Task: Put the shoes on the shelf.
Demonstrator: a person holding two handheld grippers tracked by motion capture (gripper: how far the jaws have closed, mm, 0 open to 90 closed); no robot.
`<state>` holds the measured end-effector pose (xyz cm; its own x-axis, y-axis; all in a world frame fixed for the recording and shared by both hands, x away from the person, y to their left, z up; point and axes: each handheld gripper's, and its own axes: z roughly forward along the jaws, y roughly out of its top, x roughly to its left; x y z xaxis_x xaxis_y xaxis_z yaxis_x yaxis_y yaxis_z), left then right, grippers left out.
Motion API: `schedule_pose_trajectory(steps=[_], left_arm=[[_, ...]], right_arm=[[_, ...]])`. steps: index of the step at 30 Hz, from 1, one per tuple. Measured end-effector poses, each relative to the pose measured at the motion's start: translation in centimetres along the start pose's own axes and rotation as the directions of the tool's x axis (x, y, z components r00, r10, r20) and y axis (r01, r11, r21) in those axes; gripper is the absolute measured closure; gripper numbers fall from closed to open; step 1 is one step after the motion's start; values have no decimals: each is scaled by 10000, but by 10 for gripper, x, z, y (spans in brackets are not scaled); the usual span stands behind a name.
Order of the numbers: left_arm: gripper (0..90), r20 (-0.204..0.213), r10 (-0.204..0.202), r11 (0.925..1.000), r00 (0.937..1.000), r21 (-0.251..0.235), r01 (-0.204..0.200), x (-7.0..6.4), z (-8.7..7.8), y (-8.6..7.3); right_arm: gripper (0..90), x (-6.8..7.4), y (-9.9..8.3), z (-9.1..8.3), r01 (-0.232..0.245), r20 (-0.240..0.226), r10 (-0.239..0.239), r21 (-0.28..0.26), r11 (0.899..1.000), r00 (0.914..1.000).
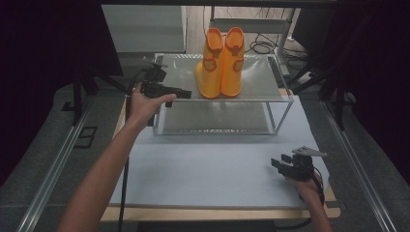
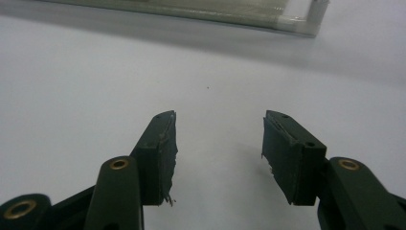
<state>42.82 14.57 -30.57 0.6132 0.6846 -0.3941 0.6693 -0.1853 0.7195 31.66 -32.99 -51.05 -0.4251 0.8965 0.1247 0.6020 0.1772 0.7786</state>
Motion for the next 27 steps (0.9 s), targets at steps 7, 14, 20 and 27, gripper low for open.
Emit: schedule_pose_trajectory(steps=[7,14,20,27], left_arm=[[460,177,362,9993,9992,-83,-360,-4,-19,-23],[459,223,705,9975,9973,-74,-704,-9,-36,-54],[455,315,650,9979,9974,-27,-650,-6,-38,-82],[447,169,507,9987,9986,41,-507,2,-34,-112]], right_arm=[[459,3,1,0,134,-59,-134,2,9999,9999],[459,2,2,0,132,-29,-132,-7,9999,9999],[456,2,2,1,166,-23,-166,21,9999,9999],[454,2,1,2,154,-35,-153,97,9998,9999]])
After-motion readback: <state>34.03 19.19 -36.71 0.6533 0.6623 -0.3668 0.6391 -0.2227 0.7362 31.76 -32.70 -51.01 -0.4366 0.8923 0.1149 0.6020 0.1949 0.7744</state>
